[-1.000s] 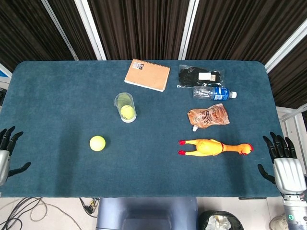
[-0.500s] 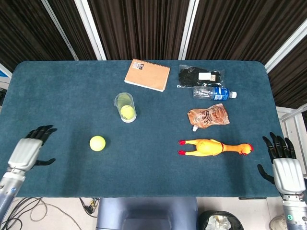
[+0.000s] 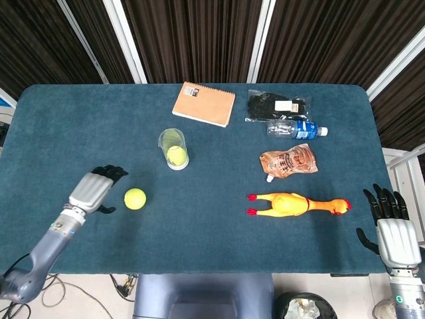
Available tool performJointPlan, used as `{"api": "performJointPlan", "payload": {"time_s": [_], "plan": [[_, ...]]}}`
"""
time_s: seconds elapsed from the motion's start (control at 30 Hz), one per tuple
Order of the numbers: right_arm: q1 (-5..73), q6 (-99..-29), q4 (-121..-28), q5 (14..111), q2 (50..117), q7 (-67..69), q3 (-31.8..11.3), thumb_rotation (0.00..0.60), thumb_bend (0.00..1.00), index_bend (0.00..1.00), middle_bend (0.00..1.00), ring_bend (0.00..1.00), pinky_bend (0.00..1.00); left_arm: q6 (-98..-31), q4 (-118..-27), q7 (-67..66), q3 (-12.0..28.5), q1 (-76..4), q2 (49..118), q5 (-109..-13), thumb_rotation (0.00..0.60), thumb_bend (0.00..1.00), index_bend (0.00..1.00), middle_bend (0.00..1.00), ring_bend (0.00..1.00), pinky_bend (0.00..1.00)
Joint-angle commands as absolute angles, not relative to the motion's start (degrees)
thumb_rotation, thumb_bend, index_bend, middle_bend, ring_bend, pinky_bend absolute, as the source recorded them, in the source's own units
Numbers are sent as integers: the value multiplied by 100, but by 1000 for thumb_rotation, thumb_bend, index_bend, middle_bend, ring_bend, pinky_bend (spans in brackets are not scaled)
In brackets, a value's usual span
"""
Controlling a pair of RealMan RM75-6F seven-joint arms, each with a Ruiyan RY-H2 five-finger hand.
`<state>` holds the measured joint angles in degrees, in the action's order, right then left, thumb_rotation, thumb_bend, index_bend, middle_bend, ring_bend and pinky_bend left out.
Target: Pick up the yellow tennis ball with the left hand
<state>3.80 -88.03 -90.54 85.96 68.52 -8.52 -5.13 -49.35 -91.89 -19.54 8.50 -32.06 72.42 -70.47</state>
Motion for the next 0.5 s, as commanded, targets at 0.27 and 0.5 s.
{"api": "performJointPlan", "payload": {"time_s": [0.27, 0.5], "plan": [[383, -8789, -9065, 8555, 6868, -886, -529, 600, 352, 106, 0, 5, 0, -4692, -8948, -2203, 735, -3540, 7690, -6718, 600, 106, 219, 222, 177, 263], [382, -8798, -9075, 8520, 6882, -900, -551, 600, 352, 106, 0, 6, 0, -4643, -8744, -2357, 632, -3662, 7902, -6595, 600, 162, 271, 293, 229, 342]]}}
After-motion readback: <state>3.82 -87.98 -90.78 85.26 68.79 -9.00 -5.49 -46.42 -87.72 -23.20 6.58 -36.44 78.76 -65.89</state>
